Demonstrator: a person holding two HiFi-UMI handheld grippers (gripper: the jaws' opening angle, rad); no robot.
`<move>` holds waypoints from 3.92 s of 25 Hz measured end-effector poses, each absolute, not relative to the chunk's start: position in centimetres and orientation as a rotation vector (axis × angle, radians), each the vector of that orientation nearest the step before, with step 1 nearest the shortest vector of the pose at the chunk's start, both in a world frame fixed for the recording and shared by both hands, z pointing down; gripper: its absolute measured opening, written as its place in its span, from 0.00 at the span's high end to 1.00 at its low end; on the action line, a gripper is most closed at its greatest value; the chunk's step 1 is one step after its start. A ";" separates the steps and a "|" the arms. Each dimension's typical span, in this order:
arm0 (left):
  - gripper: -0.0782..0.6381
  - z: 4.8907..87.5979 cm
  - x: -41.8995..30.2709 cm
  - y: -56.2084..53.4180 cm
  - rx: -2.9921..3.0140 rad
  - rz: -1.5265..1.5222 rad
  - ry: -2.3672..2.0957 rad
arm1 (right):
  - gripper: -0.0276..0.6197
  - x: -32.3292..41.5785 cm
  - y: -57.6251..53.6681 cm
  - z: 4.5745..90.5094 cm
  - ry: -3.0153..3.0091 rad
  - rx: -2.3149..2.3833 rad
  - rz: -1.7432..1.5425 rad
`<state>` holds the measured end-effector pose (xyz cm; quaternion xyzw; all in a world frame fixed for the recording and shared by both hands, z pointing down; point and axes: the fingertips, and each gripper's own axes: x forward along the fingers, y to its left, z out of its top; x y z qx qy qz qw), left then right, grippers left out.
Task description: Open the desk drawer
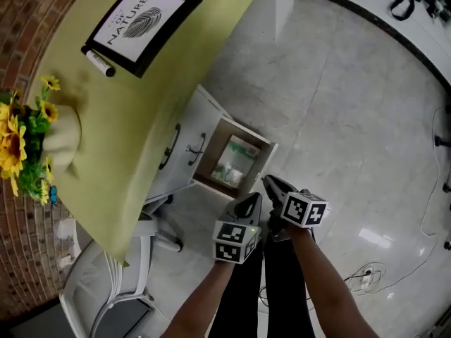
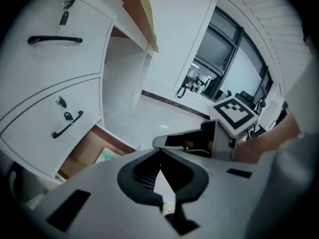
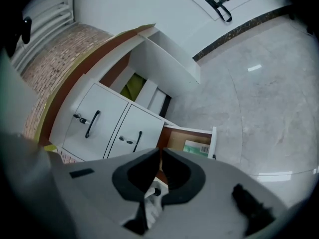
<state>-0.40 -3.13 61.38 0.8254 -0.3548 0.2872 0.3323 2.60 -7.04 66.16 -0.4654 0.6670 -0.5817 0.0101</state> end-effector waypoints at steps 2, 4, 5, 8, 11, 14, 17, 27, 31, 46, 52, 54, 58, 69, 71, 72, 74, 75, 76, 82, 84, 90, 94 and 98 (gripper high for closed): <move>0.88 59.5 -0.6 -3.1 2.152 0.743 -0.937 | 0.92 2.1 -6.5 64.4 2.104 -1.475 -1.801; 0.88 57.7 -0.9 -3.1 2.143 0.727 -0.951 | 0.92 1.9 -5.8 62.8 2.095 -1.508 -1.797; 0.88 56.8 -1.0 -3.1 2.140 0.716 -0.959 | 0.92 1.8 -5.5 62.0 2.083 -1.519 -1.800; 0.88 54.5 -1.5 -3.3 2.143 0.688 -0.982 | 0.92 1.3 -4.3 59.8 2.076 -1.538 -1.796; 0.88 52.8 -2.1 -3.4 2.143 0.667 -0.996 | 0.92 1.1 -3.2 57.5 2.169 -1.601 -1.733; 0.88 51.6 -2.3 -3.1 2.150 0.643 -0.996 | 0.92 1.5 -2.4 55.3 2.278 -1.669 -1.635; 0.88 51.2 -2.5 -2.5 2.162 0.655 -0.987 | 0.92 1.6 -2.2 53.9 2.315 -1.687 -1.574; 0.88 50.6 -3.4 -2.4 2.127 0.617 -1.038 | 0.92 0.3 -3.0 53.7 2.355 -1.640 -1.575; 0.88 50.5 -3.9 -2.7 2.131 0.625 -1.039 | 0.92 0.2 -2.7 53.8 2.347 -1.641 -1.590; 0.88 51.4 -4.5 -3.0 2.094 0.628 -1.060 | 0.92 0.3 -3.1 54.1 2.287 -1.600 -1.584; 0.88 53.1 -5.5 -3.9 2.068 0.663 -1.098 | 0.92 -0.2 -4.4 55.5 2.247 -1.534 -1.608; 0.88 54.1 -6.2 -4.4 2.058 0.679 -1.118 | 0.92 -0.8 -5.0 56.6 2.247 -1.497 -1.638; 0.88 56.2 -7.6 -5.4 2.046 0.708 -1.141 | 0.92 -1.9 -6.2 59.2 2.212 -1.432 -1.719; 0.88 60.9 -10.7 -8.5 2.050 0.749 -1.176 | 0.92 -6.2 -10.8 63.7 2.175 -1.272 -1.778; 0.88 61.7 -11.0 -8.9 2.061 0.756 -1.170 | 0.92 -6.7 -11.6 64.5 2.160 -1.265 -1.782; 0.88 62.0 -11.1 -9.1 2.066 0.762 -1.166 | 0.92 -6.8 -12.1 65.0 2.145 -1.265 -1.785; 0.88 62.7 -11.4 -9.5 2.070 0.770 -1.159 | 0.92 -7.0 -13.0 65.9 2.108 -1.263 -1.796; 0.88 63.0 -11.6 -9.7 2.068 0.772 -1.158 | 0.92 -7.2 -13.4 66.3 2.093 -1.258 -1.803; 0.88 63.3 -11.9 -9.9 2.064 0.774 -1.158 | 0.91 -7.5 -13.8 66.8 2.083 -1.251 -1.811; 0.88 64.8 -13.6 -11.7 2.051 0.802 -1.169 | 0.81 -10.3 -17.0 68.3 2.063 -1.161 -1.814; 0.88 65.3 -14.2 -12.3 2.048 0.809 -1.181 | 0.81 -10.8 -18.1 68.4 2.075 -1.158 -1.785; 0.88 65.8 -15.3 -13.2 2.046 0.812 -1.201 | 0.81 -12.8 -21.2 68.0 2.032 -1.055 -1.755; 0.88 66.2 -15.6 -13.1 2.048 0.829 -1.194 | 0.81 -14.5 -21.9 69.1 2.010 -1.013 -1.813; 0.88 66.4 -16.7 -13.5 2.014 0.807 -1.232 | 0.82 -15.5 -21.6 69.4 1.972 -0.996 -1.838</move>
